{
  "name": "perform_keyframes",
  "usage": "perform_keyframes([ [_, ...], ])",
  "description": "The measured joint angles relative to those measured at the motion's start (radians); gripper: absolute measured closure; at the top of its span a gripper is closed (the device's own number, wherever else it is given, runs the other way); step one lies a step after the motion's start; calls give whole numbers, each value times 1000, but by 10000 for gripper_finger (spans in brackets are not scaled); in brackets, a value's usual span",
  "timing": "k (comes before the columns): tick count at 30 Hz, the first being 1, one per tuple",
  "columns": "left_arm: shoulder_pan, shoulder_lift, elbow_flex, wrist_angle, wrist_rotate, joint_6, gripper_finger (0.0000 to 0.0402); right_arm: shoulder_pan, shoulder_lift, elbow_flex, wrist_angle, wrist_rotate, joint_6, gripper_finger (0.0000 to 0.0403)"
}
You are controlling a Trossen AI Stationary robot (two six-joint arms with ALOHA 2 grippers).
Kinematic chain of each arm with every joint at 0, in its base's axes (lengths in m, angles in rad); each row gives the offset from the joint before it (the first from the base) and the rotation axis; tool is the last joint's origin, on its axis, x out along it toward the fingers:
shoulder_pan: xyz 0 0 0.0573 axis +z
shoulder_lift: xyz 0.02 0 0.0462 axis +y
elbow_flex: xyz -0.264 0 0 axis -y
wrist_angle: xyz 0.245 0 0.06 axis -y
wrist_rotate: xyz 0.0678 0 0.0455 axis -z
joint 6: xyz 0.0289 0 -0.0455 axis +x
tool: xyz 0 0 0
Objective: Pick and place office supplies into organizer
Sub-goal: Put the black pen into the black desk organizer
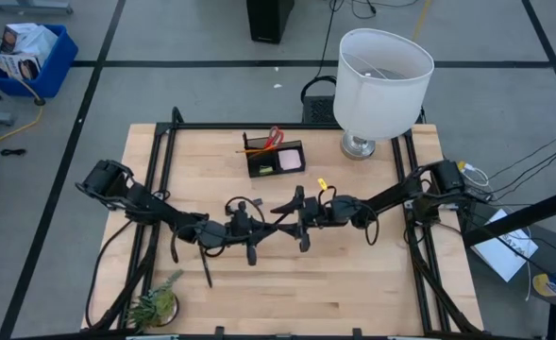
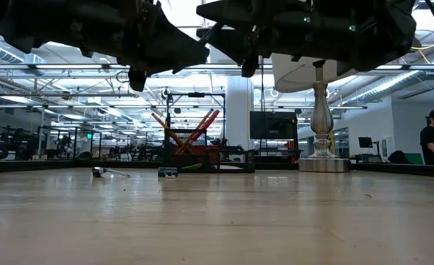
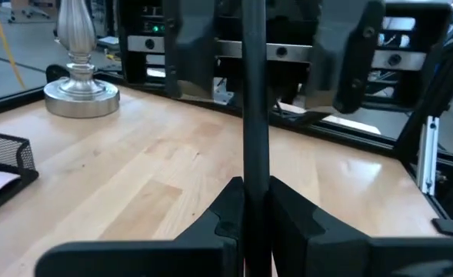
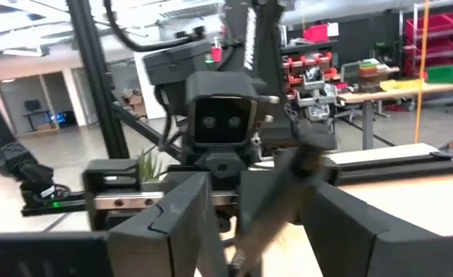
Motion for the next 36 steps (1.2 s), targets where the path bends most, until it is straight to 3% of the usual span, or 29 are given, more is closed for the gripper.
perform_keyframes([
  [11, -2, 0, 1, 1, -2, -31, 361, 17, -1, 0, 27, 0, -57, 277],
  [15, -3, 0, 1, 1, 4, -44, 341, 17, -1, 0, 24, 0, -65, 330],
  [18, -3, 0, 1, -5, 10, -37, 350, 17, -1, 0, 19, -19, -63, 379],
  [25, -6, 0, 1, -8, 22, -22, 363, 17, -2, 0, 15, -44, -45, 379],
  [29, -2, -1, 2, -50, -3, -61, 296, 17, -2, 0, -2, -43, -74, 384],
  [36, 3, -64, 1, -383, -28, -86, 136, 17, -2, -2, -47, 6, -80, 384],
])
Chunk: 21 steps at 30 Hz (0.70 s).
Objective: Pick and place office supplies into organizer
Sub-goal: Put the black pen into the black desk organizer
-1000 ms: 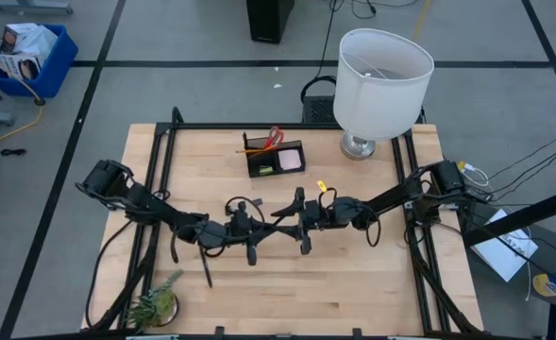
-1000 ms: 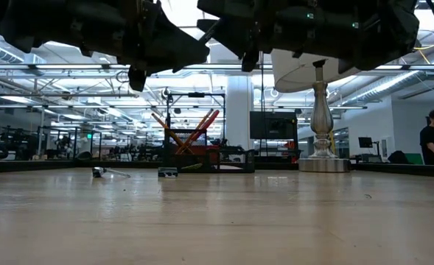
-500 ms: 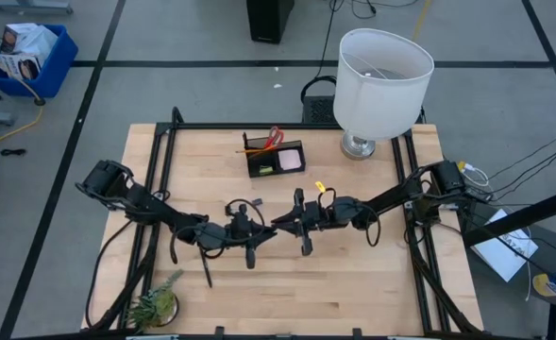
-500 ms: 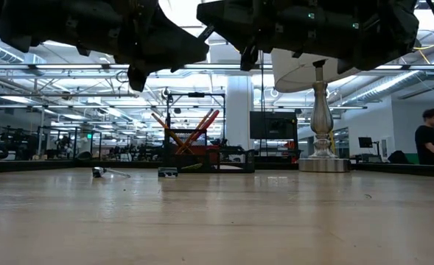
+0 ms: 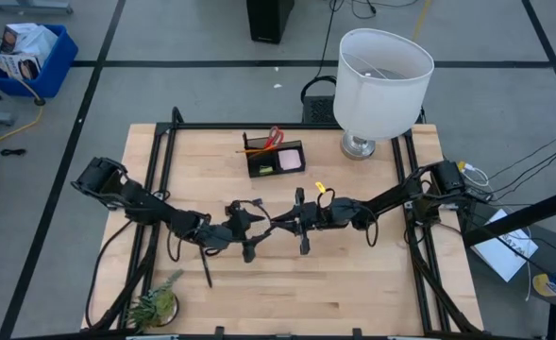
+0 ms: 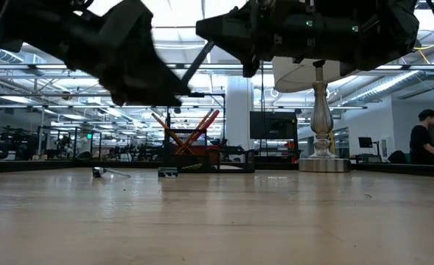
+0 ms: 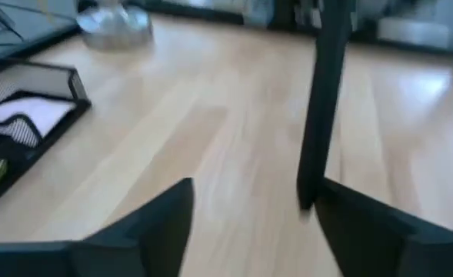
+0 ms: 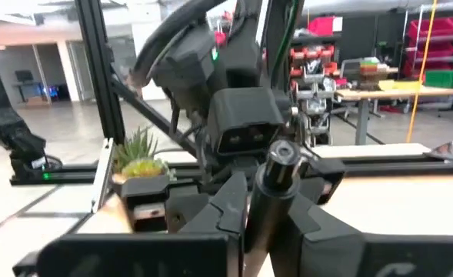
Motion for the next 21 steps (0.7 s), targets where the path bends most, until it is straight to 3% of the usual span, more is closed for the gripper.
perform_keyframes([
  [4, 3, -77, -7, -200, 7, -57, 72, -7, 0, 0, -34, 40, -19, 384],
  [9, -7, -210, -60, -253, -83, -91, 26, -27, 0, 0, -63, 109, -88, 384],
  [15, -48, -378, -189, -235, -185, -149, 8, -113, 0, 30, -87, 155, -136, 384],
  [21, -89, -472, -308, -150, -188, -265, 7, -245, 0, 160, -302, 101, -199, 383],
])
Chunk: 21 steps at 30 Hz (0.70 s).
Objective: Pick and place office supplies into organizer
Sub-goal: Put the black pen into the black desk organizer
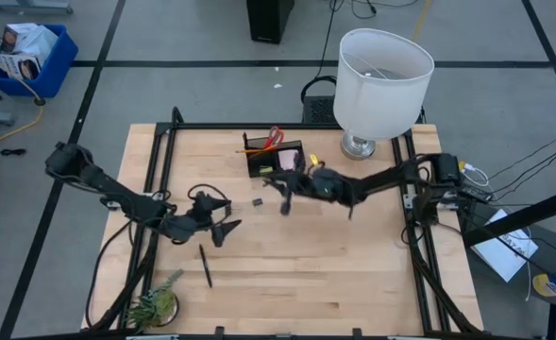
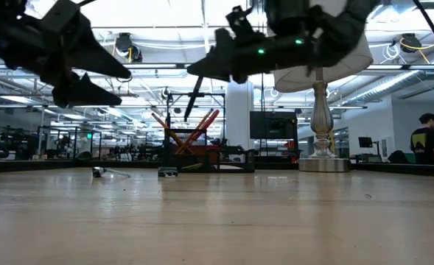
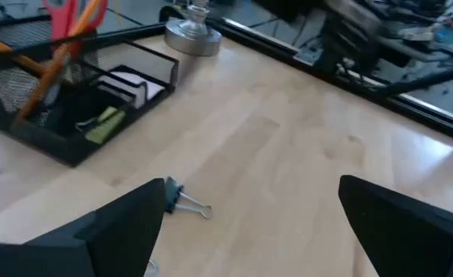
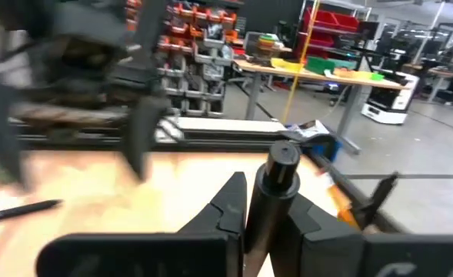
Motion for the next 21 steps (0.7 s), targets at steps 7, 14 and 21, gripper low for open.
perform_keyframes([
  [7, -21, 2, -32, 71, 6, 39, 7, -149, 0, 176, -154, -109, -86, 381],
  [14, -22, 2, -32, 71, 12, 67, 7, -281, 61, 284, -193, -234, 26, 380],
  [21, -18, 2, -32, 73, 8, 110, 7, -325, 212, 416, -238, -262, 28, 383],
])
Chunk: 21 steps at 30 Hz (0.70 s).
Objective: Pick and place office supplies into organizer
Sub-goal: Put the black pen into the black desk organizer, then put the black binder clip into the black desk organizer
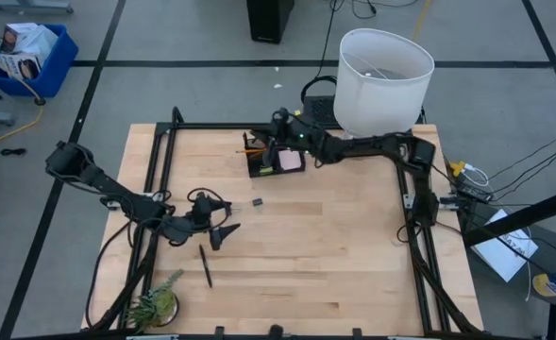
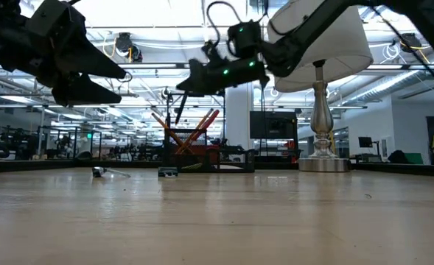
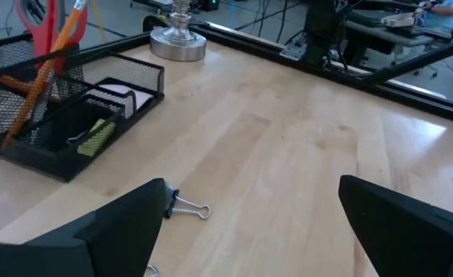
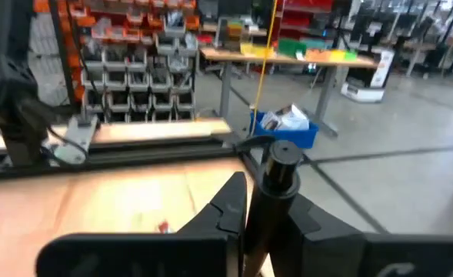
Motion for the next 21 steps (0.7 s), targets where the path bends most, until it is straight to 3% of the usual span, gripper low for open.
perform_keyframes([
  [8, 2, 0, 0, 0, 16, -3, 7, -33, 114, 101, -127, 26, 90, 375],
  [13, 2, 0, 0, 0, 29, -4, 7, -43, 117, 110, -185, -20, 130, 369],
  [21, 13, 0, 0, 0, 25, -5, 7, -29, 114, 108, -152, -24, 80, 284],
])
